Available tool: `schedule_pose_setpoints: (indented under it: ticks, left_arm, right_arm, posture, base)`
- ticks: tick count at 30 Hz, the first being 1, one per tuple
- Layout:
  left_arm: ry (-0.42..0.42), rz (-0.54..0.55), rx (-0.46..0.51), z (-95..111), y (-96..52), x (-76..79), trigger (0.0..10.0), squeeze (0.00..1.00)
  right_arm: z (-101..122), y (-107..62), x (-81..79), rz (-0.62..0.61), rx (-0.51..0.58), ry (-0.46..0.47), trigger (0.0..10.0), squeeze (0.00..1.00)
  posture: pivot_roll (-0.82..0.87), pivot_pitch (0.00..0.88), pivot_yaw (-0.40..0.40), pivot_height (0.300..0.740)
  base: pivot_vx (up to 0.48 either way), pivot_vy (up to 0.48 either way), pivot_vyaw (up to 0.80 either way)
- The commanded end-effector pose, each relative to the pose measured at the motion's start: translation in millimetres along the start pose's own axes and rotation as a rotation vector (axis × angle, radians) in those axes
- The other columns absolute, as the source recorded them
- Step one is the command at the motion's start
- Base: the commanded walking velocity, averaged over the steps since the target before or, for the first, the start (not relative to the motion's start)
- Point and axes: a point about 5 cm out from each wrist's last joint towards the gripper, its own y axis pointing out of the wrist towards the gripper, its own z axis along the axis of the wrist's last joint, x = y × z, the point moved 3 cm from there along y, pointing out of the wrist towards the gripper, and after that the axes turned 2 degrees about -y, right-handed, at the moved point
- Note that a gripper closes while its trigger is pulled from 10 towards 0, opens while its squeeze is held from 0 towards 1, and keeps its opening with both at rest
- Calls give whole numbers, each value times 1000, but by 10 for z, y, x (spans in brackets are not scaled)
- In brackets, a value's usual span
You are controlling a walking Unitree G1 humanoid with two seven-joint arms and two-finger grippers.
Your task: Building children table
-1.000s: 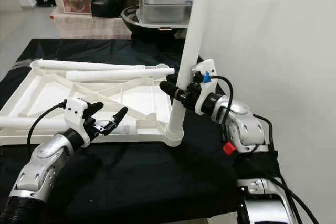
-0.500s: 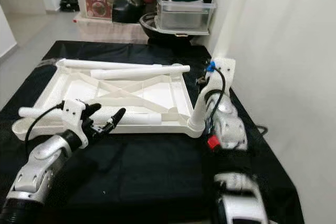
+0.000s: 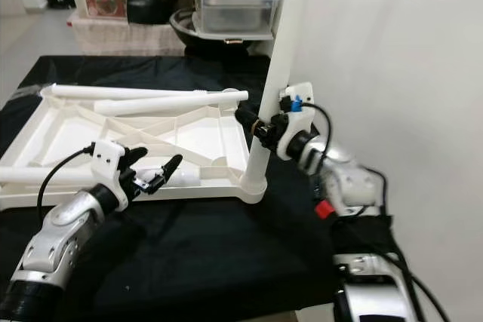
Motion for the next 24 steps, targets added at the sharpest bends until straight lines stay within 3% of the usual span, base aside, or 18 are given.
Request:
schedule_pose_setpoints:
  ticks: [1, 3, 5, 6, 7, 8, 9, 10, 11, 12, 13, 15, 21, 22, 24]
  left_arm:
    - [12, -3, -6, -8, 8, -4, 10000, 0]
    - [11, 1, -6, -10, 3, -9, 10000, 0]
    - [10, 2, -9, -26, -12, 1, 10000, 0]
    - [10, 2, -9, -26, -12, 1, 10000, 0]
    - [10, 2, -11, -32, -17, 7, 10000, 0]
    - [10, 2, -11, -32, -17, 7, 10000, 0]
    - [9, 2, -12, -35, -21, 5, 10000, 0]
    - [9, 2, -12, -35, -21, 5, 10000, 0]
    - [10, 4, -13, -36, -25, -4, 10000, 0]
    - [12, 4, -14, -33, -23, -11, 10000, 0]
    - [12, 4, -14, -33, -23, -11, 10000, 0]
    - [13, 3, -12, -19, -7, -12, 10000, 0]
    - [15, 0, -12, -13, 4, -8, 10000, 0]
    - [14, -1, -12, -15, 5, -6, 10000, 0]
    - [13, -1, -12, -20, 8, -3, 10000, 0]
  right_arm:
    - [-166, 8, -124, 104, -81, 6, 0, 0]
    - [-207, -4, -85, 71, -104, -2, 0, 0]
    - [-356, 44, 128, -145, -175, 17, 0, 0]
    - [-356, 44, 128, -145, -175, 17, 0, 0]
    - [-422, 63, 281, -311, -205, 15, 0, 0]
    - [-422, 63, 281, -311, -205, 15, 0, 0]
    - [-481, 39, 462, -515, -220, 35, 0, 0]
    - [-481, 39, 462, -515, -220, 35, 0, 0]
    - [-514, -25, 595, -731, -191, 88, 0, 0]
    - [-571, -85, 631, -914, -165, 150, 0, 0]
    - [-571, -85, 631, -914, -165, 150, 0, 0]
    - [-700, -117, 525, -1042, -151, 244, 0, 0]
    - [-800, -4, 328, -987, -187, 262, 0, 0]
    - [-770, 101, 224, -908, -172, 250, 10000, 0]
    - [-687, 158, 185, -845, -141, 220, 10000, 0]
  posture:
    - [10, 0, -107, 740]
    - [10, 0, -107, 740]
    - [14, 0, -106, 740]
    - [14, 0, -106, 740]
    - [14, 0, -106, 740]
    - [14, 0, -106, 740]
    - [15, 0, -103, 740]
    - [15, 0, -103, 740]
    - [13, 0, -102, 740]
    - [15, 0, -98, 740]
    - [15, 0, -98, 740]
    - [15, 0, -97, 740]
    - [10, 0, -95, 740]
    - [8, 0, -95, 740]
    - [4, 0, -96, 740]
  base:
    - [0, 0, 0]
    - [0, 0, 0]
    - [0, 0, 0]
    - [0, 0, 0]
    - [0, 0, 0]
    - [0, 0, 0]
    - [0, 0, 0]
    - [0, 0, 0]
    - [0, 0, 0]
    - [0, 0, 0]
    - [0, 0, 0]
    - [0, 0, 0]
    - [0, 0, 0]
    - [0, 0, 0]
    - [0, 0, 0]
